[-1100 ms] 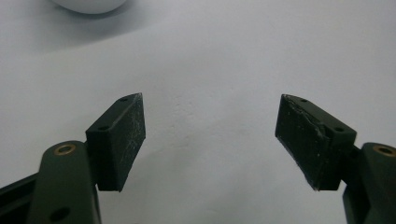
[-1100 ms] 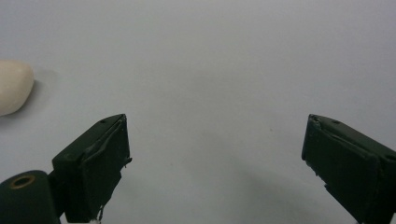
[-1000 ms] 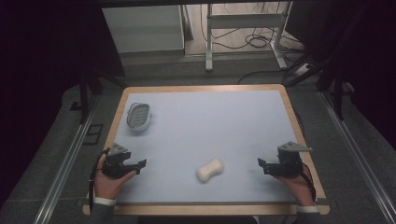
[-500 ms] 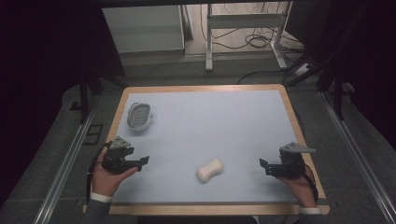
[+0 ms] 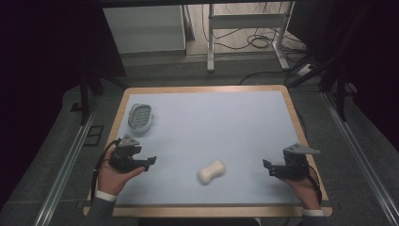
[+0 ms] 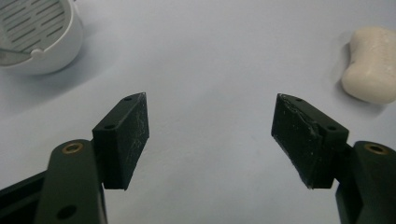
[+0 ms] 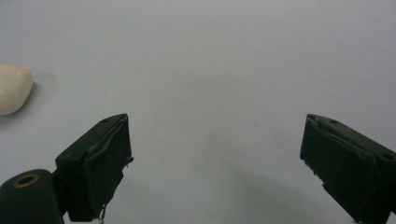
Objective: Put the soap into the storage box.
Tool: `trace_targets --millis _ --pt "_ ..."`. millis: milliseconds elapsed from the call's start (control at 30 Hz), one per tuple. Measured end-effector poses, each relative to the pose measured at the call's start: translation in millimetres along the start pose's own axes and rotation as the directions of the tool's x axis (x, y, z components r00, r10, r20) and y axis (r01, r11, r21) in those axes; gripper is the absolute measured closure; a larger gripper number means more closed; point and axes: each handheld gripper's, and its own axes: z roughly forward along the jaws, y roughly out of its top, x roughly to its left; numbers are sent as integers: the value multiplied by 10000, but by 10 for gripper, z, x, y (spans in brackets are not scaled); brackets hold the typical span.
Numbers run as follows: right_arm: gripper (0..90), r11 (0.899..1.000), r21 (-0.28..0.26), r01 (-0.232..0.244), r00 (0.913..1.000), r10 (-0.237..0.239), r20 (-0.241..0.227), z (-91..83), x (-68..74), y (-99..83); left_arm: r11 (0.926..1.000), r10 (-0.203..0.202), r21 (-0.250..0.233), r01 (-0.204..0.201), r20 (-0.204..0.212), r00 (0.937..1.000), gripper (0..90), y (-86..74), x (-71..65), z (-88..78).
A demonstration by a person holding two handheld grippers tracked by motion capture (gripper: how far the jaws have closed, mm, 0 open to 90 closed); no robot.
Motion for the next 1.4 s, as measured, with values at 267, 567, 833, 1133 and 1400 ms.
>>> trace_targets --millis 267,567,833,1133,1400 --pt "86 10000 71 58 9999 -59 89 18 -3 -7 9983 482 335 -483 63 9988 271 100 -93 98" --pt "86 9999 74 135 9998 -135 119 24 0 -11 9940 987 444 -999 286 9947 279 194 -255 213" --pt "88 9996 74 257 9995 -259 185 19 28 -2 9904 1246 538 -1276 546 9907 277 288 -385 283" --pt "92 9996 139 263 9993 -267 271 37 25 -14 9847 1523 725 -1586 865 9845 274 352 -535 412" --pt "95 9994 111 313 9991 -316 288 26 30 -12 9757 1955 767 -2053 1185 9735 269 477 -730 495"
